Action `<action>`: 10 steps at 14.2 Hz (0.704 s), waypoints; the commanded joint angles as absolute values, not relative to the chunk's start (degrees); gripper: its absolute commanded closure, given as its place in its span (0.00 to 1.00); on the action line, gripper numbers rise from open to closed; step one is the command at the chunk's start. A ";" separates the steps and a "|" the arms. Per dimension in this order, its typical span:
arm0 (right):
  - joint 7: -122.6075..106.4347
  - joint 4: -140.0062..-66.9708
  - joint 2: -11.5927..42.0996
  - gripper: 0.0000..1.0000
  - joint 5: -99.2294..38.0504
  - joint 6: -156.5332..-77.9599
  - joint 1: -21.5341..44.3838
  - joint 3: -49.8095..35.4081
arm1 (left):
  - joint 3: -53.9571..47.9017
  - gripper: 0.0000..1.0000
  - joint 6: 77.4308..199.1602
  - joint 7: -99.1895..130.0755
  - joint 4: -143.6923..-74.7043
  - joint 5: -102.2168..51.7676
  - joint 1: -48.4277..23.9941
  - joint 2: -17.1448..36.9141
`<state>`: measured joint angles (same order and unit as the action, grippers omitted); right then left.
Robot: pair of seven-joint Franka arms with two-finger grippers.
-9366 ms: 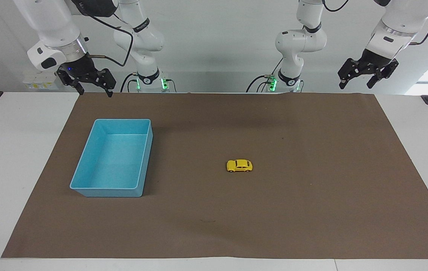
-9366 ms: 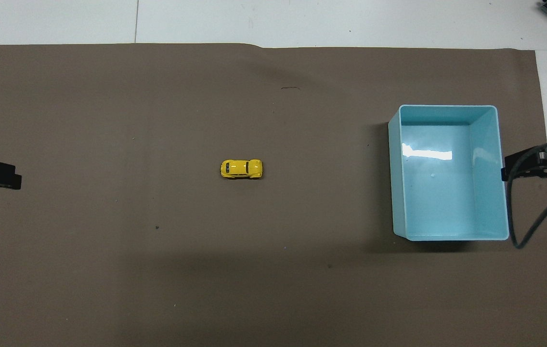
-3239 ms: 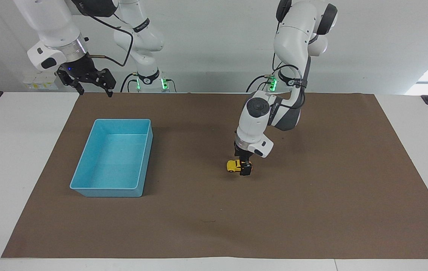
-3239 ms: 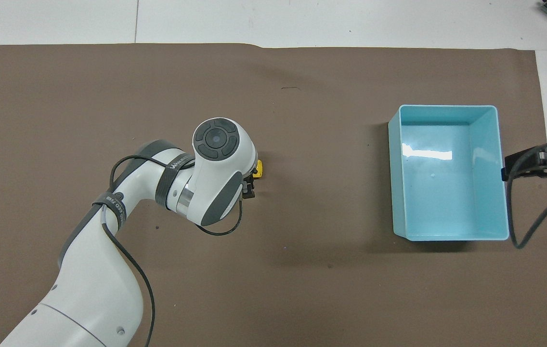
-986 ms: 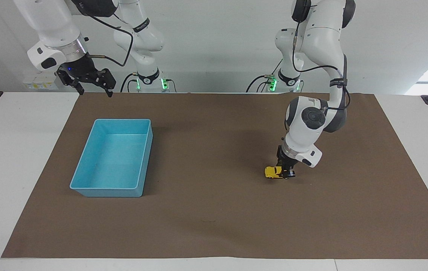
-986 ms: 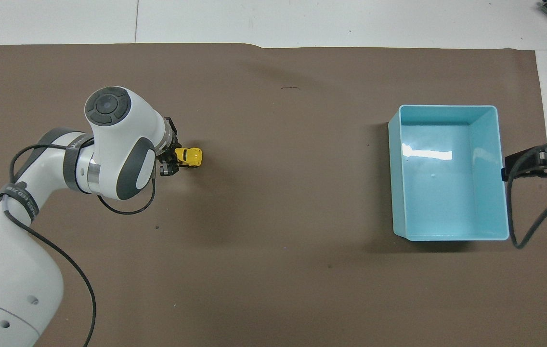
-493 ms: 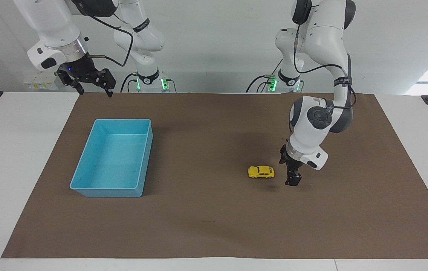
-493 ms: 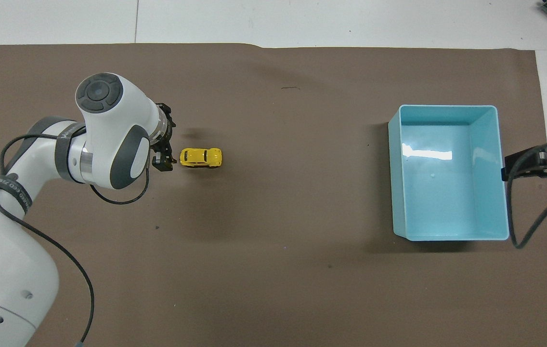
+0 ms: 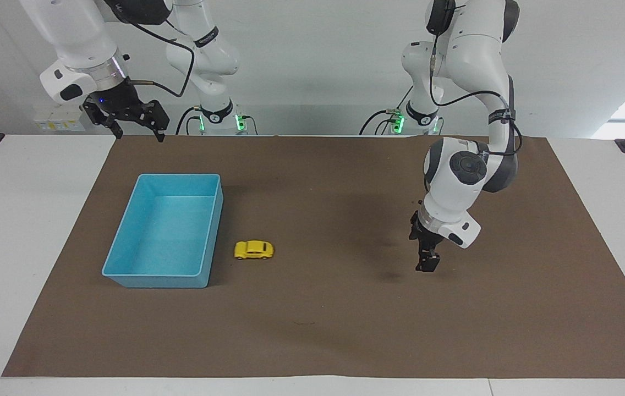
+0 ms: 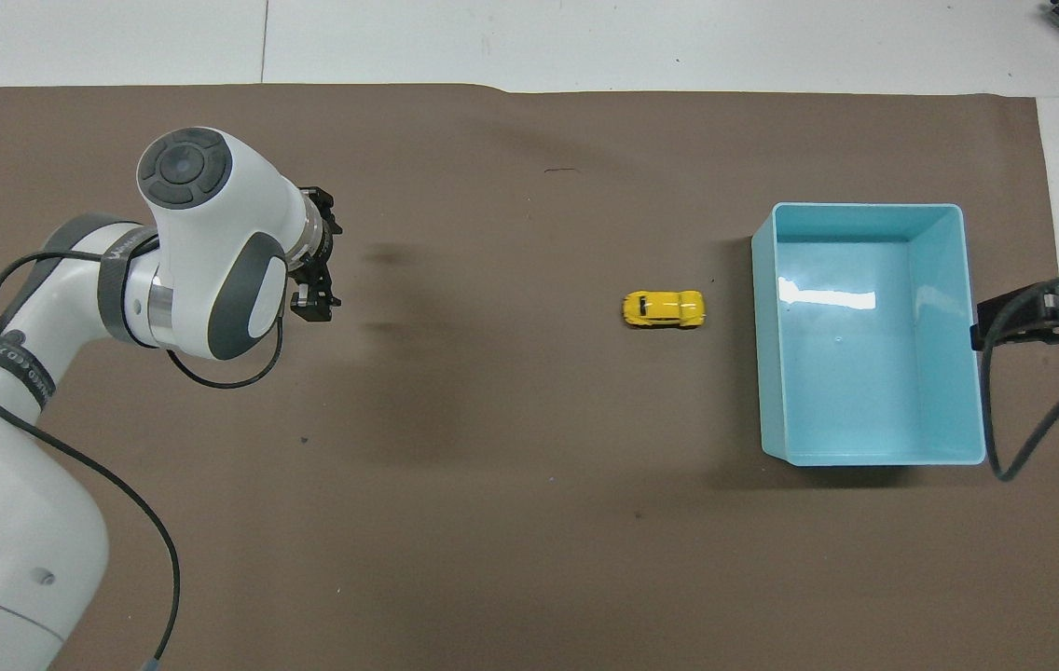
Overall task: Wind up and store yellow beetle car
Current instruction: 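Release the car so it drives toward the blue bin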
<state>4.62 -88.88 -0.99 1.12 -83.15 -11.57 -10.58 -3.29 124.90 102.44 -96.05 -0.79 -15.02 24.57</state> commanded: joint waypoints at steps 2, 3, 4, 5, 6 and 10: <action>3.25 -89.91 -1.93 0.00 0.00 -83.67 -12.13 -10.63 | -3.52 0.00 123.48 100.28 -95.54 0.09 -14.76 23.38; 3.25 -90.00 -1.93 0.00 0.00 -83.67 -12.13 -10.63 | -3.52 0.00 123.75 100.20 -95.54 0.09 -14.85 23.29; 3.25 -89.91 -1.93 0.00 0.00 -83.67 -12.13 -10.63 | -3.52 0.00 123.84 100.11 -95.45 0.17 -14.77 22.94; 3.25 -90.00 -1.93 0.00 0.00 -83.67 -12.13 -10.63 | -3.52 0.00 123.92 99.76 -95.45 0.18 -14.68 22.42; 3.25 -89.91 -1.93 0.00 0.00 -83.67 -12.13 -10.63 | -3.52 0.00 123.84 97.93 -95.45 0.09 -14.50 22.06; 3.25 -89.91 -1.93 0.00 0.00 -83.67 -12.13 -10.63 | -3.60 0.00 123.66 92.38 -95.54 -0.09 -14.06 20.13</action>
<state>4.62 -88.88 -0.99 1.12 -83.15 -11.57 -10.58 -3.23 124.90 94.82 -95.22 -0.74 -14.99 22.06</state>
